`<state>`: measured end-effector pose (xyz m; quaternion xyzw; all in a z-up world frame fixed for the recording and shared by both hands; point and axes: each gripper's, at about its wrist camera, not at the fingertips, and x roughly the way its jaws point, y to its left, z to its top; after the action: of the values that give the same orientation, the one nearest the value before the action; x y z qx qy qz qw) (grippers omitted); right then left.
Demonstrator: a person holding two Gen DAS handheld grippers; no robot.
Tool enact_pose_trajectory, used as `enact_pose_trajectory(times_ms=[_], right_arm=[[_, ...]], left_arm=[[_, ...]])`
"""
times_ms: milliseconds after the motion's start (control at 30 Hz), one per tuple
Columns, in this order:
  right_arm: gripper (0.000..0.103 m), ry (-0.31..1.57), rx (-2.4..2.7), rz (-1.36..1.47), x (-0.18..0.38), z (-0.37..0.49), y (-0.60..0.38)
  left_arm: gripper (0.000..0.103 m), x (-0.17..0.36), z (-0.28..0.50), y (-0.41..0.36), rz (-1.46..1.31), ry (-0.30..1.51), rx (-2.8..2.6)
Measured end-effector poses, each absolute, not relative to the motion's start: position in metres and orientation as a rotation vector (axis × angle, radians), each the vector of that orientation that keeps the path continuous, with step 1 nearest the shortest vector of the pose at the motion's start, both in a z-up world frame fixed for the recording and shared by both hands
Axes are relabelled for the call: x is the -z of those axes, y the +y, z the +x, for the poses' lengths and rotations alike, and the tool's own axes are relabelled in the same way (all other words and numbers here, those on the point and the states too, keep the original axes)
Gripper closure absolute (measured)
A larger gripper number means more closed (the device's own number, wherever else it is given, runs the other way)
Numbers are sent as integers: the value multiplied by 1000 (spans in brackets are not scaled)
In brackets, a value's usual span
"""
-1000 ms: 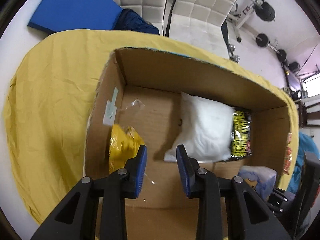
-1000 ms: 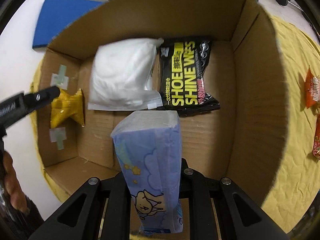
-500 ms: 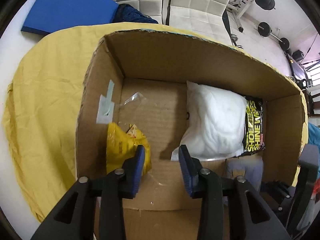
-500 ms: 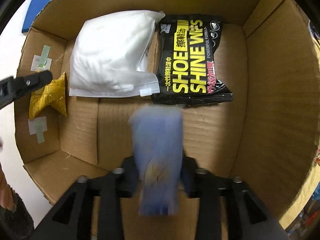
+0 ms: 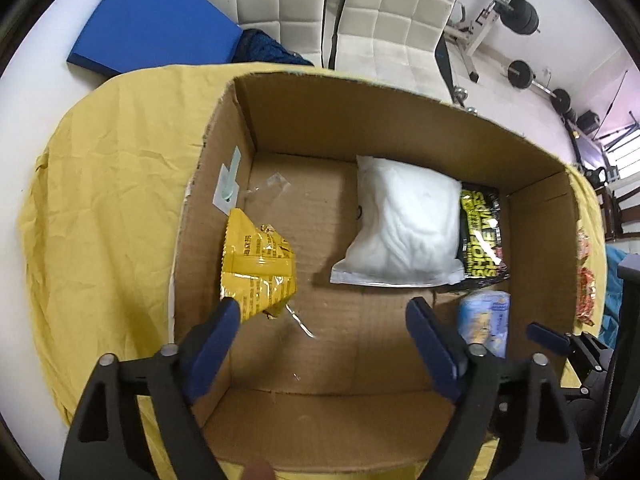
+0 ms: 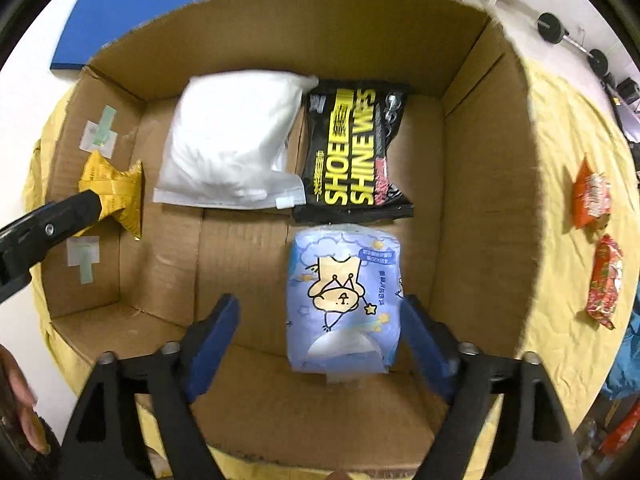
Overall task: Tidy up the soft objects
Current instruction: 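Lower both held packs into the box and open both tools, then move both tools back toward the orange and red snack bags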
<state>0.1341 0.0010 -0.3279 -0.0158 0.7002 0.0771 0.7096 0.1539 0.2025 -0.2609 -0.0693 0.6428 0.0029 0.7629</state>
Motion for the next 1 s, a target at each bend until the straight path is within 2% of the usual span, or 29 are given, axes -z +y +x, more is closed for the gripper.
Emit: enact_pose_trajectory(times_ms=[67,200,733,1000], right_arm=[[6,1530,-163,-44,318,132,1],[2,1499,-154,-43,297,128,0],[2,1360,-182,1,204,83,-23],[2,1333,-183,68,182,72,-61]], left_arm=[[6,256,152,202,-162,1386,-2],[6,245,145,201,-174,1372,10],[6,180,94,188,-128,1250,-17],[6,150,81,164,-102,1208,-12]])
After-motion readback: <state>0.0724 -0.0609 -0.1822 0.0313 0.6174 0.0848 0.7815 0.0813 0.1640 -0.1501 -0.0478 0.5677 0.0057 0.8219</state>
